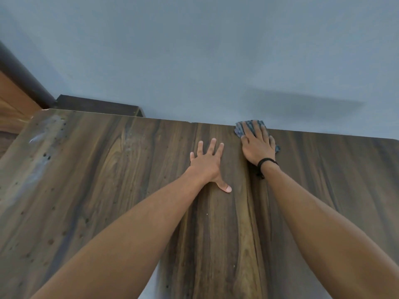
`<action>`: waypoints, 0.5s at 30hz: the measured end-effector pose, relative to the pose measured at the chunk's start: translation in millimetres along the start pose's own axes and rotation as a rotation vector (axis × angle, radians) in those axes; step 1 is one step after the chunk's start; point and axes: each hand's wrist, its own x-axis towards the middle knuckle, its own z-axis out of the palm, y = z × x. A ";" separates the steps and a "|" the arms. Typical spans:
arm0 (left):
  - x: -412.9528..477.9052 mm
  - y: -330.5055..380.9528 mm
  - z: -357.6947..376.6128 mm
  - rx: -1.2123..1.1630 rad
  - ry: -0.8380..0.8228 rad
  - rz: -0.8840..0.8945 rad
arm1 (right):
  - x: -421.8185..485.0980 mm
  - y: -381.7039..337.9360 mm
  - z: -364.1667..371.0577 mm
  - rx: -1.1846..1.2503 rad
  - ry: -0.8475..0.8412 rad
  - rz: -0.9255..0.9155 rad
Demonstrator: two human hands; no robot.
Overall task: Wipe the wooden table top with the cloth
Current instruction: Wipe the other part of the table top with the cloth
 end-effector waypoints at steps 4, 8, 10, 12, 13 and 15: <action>-3.2 0.3 1.5 0.004 0.007 0.007 | 1.2 -6.6 -1.1 -0.080 -0.081 -0.164; -4.5 1.4 -1.6 -0.002 0.002 0.003 | -1.6 9.5 -6.8 -0.040 -0.054 -0.087; -3.5 1.9 -1.2 -0.001 -0.006 -0.003 | -7.3 -1.7 -0.4 -0.024 0.004 -0.001; -2.5 1.1 0.1 0.007 0.004 0.000 | -12.6 -2.6 6.7 -0.075 0.009 -0.103; -2.1 0.8 0.2 0.008 0.005 0.005 | -13.5 3.5 6.5 -0.094 -0.007 -0.166; -1.2 0.6 -0.6 0.001 0.001 0.008 | -7.2 15.2 -0.8 -0.103 -0.030 -0.193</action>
